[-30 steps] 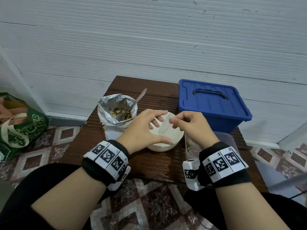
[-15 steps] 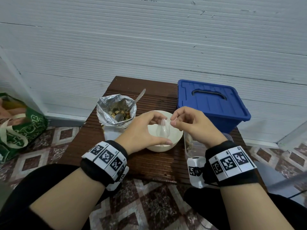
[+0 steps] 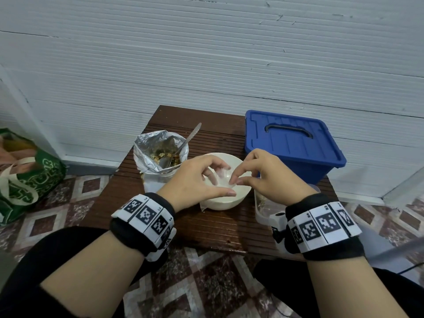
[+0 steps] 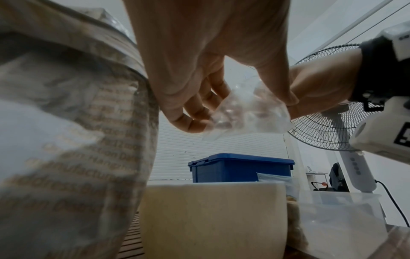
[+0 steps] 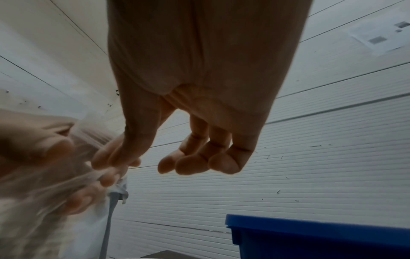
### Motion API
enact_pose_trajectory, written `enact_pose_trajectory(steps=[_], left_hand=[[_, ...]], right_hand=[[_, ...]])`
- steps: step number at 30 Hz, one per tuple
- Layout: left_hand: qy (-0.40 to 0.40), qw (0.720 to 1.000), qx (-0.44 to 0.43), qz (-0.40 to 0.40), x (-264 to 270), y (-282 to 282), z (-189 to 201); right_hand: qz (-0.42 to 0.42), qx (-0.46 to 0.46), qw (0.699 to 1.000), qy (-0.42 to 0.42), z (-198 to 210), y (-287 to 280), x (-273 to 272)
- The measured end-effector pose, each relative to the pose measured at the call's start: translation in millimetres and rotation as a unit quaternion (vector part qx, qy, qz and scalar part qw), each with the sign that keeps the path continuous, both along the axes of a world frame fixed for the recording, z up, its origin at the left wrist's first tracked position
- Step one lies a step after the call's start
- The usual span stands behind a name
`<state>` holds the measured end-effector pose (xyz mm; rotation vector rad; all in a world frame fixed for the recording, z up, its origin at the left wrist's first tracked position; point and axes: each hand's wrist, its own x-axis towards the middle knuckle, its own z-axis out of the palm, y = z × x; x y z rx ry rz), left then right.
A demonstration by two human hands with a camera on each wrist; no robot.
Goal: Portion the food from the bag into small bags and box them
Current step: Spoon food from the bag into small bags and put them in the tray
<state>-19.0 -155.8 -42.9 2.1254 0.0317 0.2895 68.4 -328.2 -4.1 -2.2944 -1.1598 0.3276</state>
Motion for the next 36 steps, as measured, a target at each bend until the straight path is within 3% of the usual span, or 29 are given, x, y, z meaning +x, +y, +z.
enact_pose_trajectory(steps=[11, 14, 19, 25, 29, 32, 36], left_hand=[[-0.009, 1.0, -0.03, 0.004, -1, -1, 3], [-0.02, 0.998, -0.054, 0.019, -3, -1, 6], [-0.093, 0.984, -0.138, 0.066, -8, -1, 21], [-0.172, 0.96, -0.194, 0.102, -18, 10, 54], [-0.198, 0.953, -0.129, 0.192, -22, 45, 62], [-0.163, 0.948, -0.067, 0.265, -22, 72, 58], [-0.117, 0.945, -0.024, 0.303, -23, 91, 50]], right_hand=[[-0.014, 0.022, 0.999, 0.019, 5, -3, 0], [-0.022, 0.074, 0.996, 0.047, 5, -7, 3], [-0.104, 0.291, 0.941, 0.137, 13, -3, 5], [-0.206, 0.292, 0.921, 0.153, 8, 37, 8], [-0.204, 0.274, 0.924, 0.173, 2, 68, 9], [-0.196, 0.247, 0.937, 0.148, 3, 89, 6], [-0.184, 0.247, 0.941, 0.141, 6, 111, 0]])
